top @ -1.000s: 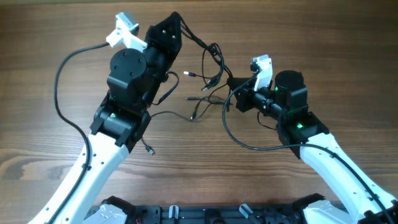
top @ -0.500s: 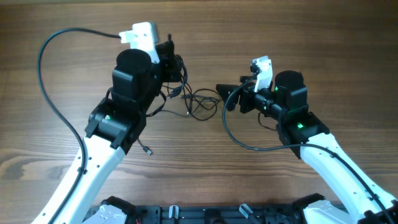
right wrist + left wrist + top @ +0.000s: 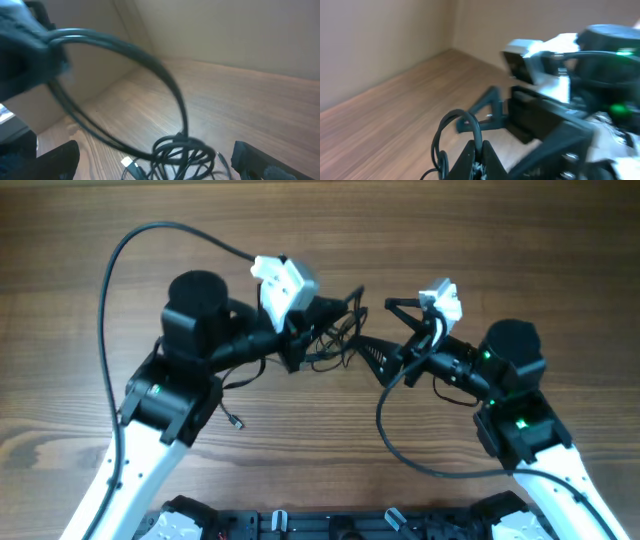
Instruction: Untangle cables
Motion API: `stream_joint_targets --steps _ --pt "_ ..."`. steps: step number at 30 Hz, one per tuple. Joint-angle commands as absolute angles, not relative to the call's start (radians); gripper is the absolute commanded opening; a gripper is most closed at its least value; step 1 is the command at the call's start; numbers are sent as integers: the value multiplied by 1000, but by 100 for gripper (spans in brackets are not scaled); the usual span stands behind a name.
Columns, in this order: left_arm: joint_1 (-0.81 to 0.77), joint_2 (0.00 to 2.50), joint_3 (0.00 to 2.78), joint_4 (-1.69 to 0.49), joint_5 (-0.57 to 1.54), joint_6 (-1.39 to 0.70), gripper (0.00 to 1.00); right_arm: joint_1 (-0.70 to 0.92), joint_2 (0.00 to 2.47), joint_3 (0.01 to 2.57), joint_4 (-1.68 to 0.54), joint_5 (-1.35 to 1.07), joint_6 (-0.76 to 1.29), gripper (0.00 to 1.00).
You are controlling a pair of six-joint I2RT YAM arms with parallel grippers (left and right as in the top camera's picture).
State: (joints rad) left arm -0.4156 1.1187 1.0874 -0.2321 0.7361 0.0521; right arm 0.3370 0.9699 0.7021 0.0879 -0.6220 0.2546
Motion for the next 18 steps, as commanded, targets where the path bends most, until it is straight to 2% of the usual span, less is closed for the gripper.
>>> stream_joint_targets --steps 1,5,6,7,9,11,12,16,18 --pt "-411 1072 1100 -234 944 79 4 334 944 699 84 -647 229 100" --pt "-413 1076 1100 -271 1074 78 4 334 944 699 85 -697 236 100" --pt "-415 1079 1100 -301 1073 78 4 334 944 699 84 -710 236 96" --pt "-415 1080 1100 -324 1074 78 4 334 944 699 84 -719 236 87" --pt "-415 1083 1100 -361 1074 78 4 334 944 699 84 -728 237 64" --pt "-415 1083 1100 -372 1074 78 4 334 945 699 75 -736 239 31" --pt "-415 1083 1100 -371 1074 78 4 334 945 699 57 -735 239 21" --pt "-415 1083 1100 -371 1073 78 4 334 950 699 18 -722 239 4" --pt "-414 1083 1100 -371 1068 78 4 334 950 699 0 -702 239 4"
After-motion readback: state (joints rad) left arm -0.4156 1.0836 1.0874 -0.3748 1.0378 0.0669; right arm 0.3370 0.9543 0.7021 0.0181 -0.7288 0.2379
